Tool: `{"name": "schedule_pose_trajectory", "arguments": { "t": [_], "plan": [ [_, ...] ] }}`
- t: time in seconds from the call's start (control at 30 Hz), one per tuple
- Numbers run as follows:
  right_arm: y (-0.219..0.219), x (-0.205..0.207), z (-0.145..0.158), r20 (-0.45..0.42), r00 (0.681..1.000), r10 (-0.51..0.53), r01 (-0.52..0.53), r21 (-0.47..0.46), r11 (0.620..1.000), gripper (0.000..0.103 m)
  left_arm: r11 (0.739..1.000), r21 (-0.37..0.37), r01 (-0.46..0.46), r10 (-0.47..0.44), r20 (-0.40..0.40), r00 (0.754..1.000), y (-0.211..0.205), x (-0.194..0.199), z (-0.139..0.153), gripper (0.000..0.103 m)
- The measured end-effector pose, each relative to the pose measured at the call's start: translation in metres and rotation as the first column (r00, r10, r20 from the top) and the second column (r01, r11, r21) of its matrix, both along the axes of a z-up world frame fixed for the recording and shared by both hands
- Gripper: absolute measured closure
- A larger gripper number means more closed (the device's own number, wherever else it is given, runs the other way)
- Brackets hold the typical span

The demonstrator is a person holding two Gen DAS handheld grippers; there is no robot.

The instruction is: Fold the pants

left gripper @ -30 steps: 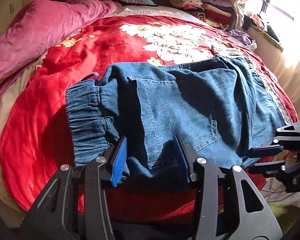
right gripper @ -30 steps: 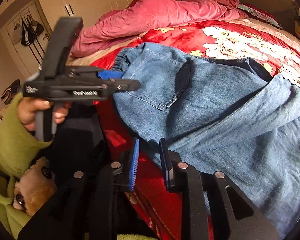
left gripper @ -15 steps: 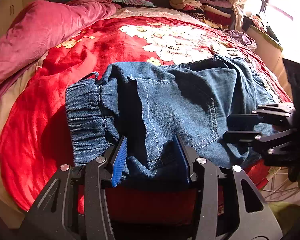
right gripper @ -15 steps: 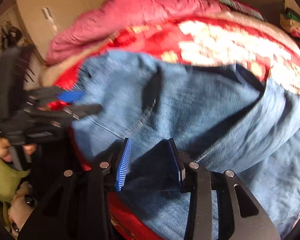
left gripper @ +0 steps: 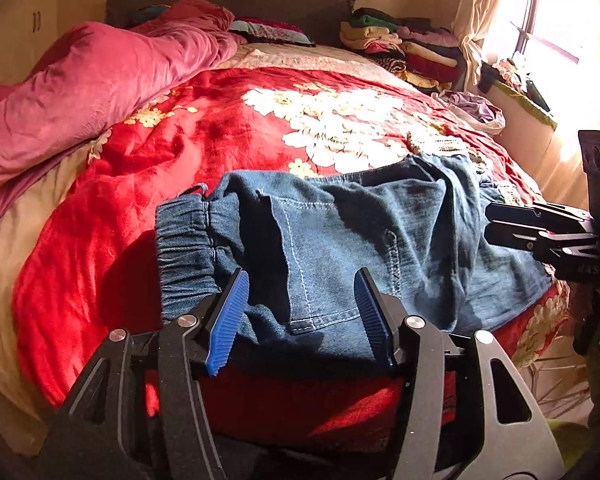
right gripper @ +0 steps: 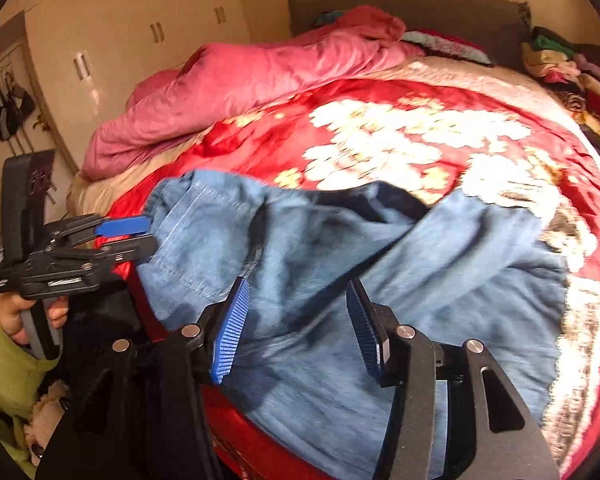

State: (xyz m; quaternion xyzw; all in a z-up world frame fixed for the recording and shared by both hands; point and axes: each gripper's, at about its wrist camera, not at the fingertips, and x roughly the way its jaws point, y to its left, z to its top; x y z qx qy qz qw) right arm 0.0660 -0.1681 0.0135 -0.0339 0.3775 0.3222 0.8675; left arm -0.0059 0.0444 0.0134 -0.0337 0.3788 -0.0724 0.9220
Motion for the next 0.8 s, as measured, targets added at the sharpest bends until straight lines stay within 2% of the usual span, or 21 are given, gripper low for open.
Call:
{"name": "schedule_pose_trajectory", "arguments": {
  "t": [0.1,0.3,0.47,0.67,0.8],
  "plan": [
    [-0.02,0.005,0.009,0.027,0.998,-0.063,0.063,0.013,0.998,0.043,1.0,-0.001,0.009,-0.009,0.033,0.999,-0.007,-0.007,0.015,0.049],
    [-0.048,0.022,0.022,0.056,0.987,-0.149,0.149,0.018,0.989,0.041,0.994,-0.035,0.104,-0.102,0.043,0.994,-0.036,-0.005,0.028,0.044],
    [-0.06,0.05,0.03,0.069,0.975,-0.213,0.214,-0.006,0.977,0.041,0.972,-0.12,0.203,-0.207,-0.018,0.978,-0.07,0.015,0.013,0.044],
    [-0.063,0.095,0.036,0.054,0.965,-0.257,0.258,-0.022,0.966,0.041,0.952,-0.151,0.265,-0.281,-0.094,0.955,-0.104,0.043,-0.007,0.044],
    [-0.06,0.126,0.029,0.028,0.964,-0.265,0.266,-0.051,0.963,0.041,0.946,-0.149,0.288,-0.307,-0.126,0.944,-0.12,0.06,-0.017,0.044]
  ]
}}
